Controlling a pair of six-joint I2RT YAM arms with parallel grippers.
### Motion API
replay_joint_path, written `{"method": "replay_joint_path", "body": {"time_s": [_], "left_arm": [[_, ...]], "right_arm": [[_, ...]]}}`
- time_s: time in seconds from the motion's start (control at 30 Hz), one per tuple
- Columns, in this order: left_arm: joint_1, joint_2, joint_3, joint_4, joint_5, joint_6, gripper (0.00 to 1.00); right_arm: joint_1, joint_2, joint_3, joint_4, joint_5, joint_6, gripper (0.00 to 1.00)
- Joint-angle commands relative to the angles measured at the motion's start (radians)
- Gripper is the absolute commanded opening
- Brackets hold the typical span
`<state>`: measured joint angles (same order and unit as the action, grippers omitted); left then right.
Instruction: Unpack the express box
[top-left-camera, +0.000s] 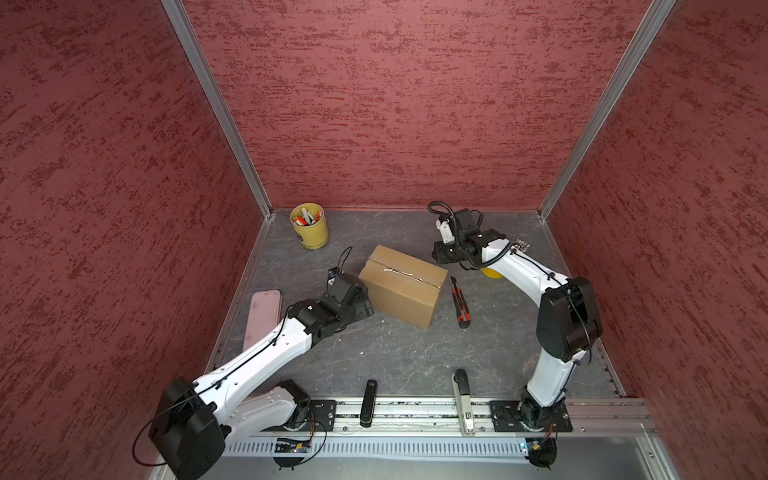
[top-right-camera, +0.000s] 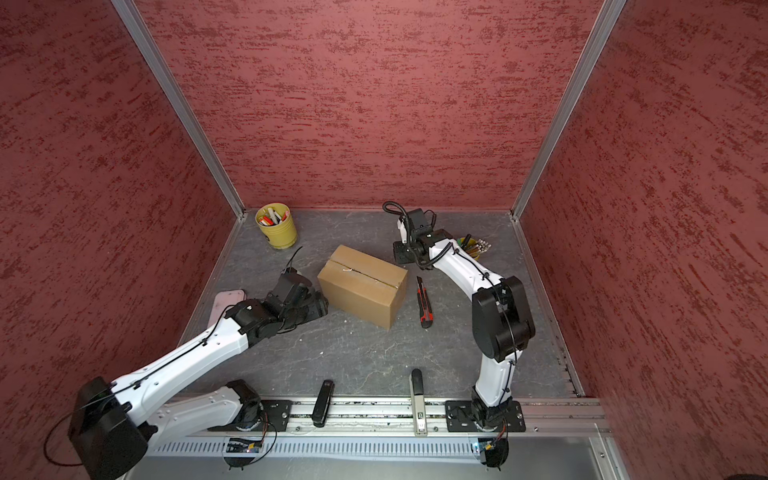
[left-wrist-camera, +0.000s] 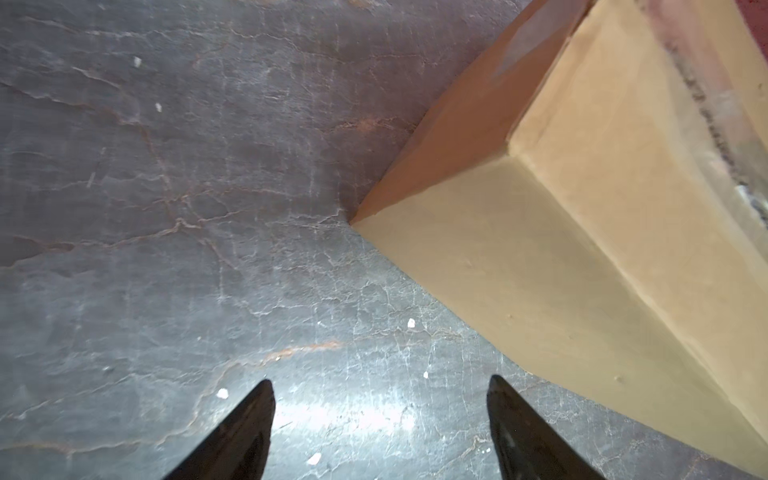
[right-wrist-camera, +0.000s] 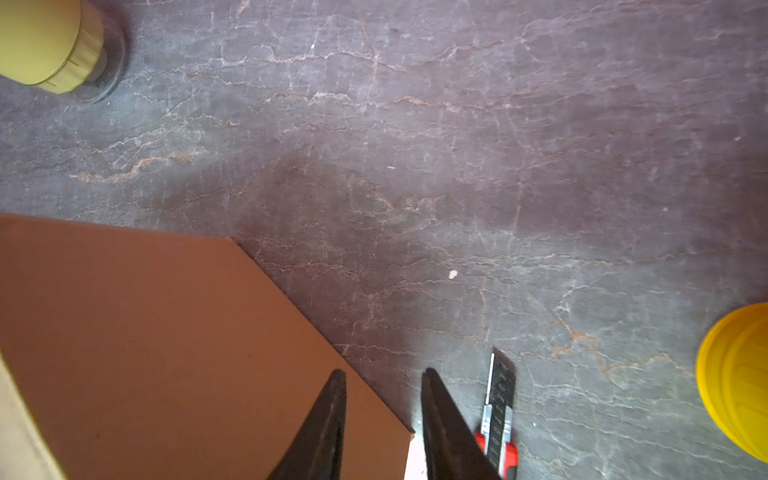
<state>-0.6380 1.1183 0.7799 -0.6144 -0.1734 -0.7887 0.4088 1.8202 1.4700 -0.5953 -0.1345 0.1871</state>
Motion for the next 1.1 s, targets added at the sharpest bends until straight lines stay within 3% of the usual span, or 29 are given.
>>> {"method": "replay_joint_path", "body": {"time_s": [0.0,0.5,0.73,0.9,1.07], "left_arm": [[0.011,0.050,0.025,0.114,0.036,0.037,0.80],[0.081,0.223,0.076,0.267,0.117,0.100,0.80],[0.089,0.188,0.038,0.279,0.146,0.097,0.80],[0.098,0.114,-0.008,0.259,0.168,0.094,0.80],[0.121,0.026,-0.046,0.213,0.184,0.105,0.82]], "right_arm": [[-0.003,-0.058,-0.044,0.012,-0.050,-0.011,0.33],[0.067,-0.279,-0.301,0.053,-0.090,0.105,0.33],[0.145,-0.342,-0.340,0.033,0.000,0.209,0.37],[0.150,-0.424,-0.358,-0.049,0.162,0.317,0.45],[0.150,-0.476,-0.369,-0.129,0.221,0.353,0.49]]}}
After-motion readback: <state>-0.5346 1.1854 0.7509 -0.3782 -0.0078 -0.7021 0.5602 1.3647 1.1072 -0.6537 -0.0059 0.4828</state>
